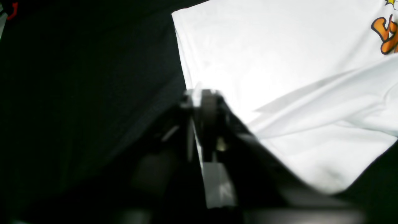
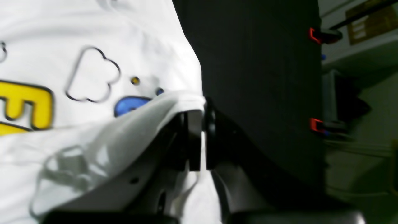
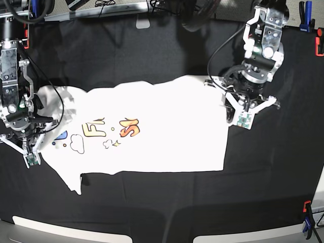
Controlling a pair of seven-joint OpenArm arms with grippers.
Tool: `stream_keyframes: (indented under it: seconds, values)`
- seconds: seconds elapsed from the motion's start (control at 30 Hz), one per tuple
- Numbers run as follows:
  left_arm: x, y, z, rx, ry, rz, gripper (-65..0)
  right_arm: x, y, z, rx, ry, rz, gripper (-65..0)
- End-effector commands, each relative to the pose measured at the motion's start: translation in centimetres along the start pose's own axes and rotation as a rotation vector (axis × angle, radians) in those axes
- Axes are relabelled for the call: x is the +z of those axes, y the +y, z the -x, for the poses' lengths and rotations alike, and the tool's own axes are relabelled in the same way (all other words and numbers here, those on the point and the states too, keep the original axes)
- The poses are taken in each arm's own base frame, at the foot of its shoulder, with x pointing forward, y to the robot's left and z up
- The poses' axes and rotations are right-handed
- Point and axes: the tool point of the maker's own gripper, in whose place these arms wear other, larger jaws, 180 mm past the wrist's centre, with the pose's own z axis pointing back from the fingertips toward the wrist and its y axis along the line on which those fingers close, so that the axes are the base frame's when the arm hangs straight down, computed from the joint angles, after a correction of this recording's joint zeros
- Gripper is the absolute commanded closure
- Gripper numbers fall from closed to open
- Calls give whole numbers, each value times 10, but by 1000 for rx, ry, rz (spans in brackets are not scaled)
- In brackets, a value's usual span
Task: Layout the t-shirt on the table in an organized manner, then fold the t-shirt properly
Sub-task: 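Grasp the shirt edge with both grippers and pull it taut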
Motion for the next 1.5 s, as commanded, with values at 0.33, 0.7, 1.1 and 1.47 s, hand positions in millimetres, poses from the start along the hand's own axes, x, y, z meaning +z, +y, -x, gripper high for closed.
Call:
stream_keyframes:
  seconds: [0.33, 0.7, 1.1, 1.47]
  values:
    - [4, 11, 2, -46, 63, -46, -216, 5, -37, -15, -1, -12, 124, -335]
    - [55, -105, 18, -240, 175, 535, -216, 48, -8, -41, 172, -107, 78, -334]
    - [47, -118, 63, -796, 91, 335, -218, 86, 16, -40, 237, -143, 42, -334]
    - [13, -85, 108, -925, 261, 255, -218, 90, 40, -9, 262, -83, -49, -334]
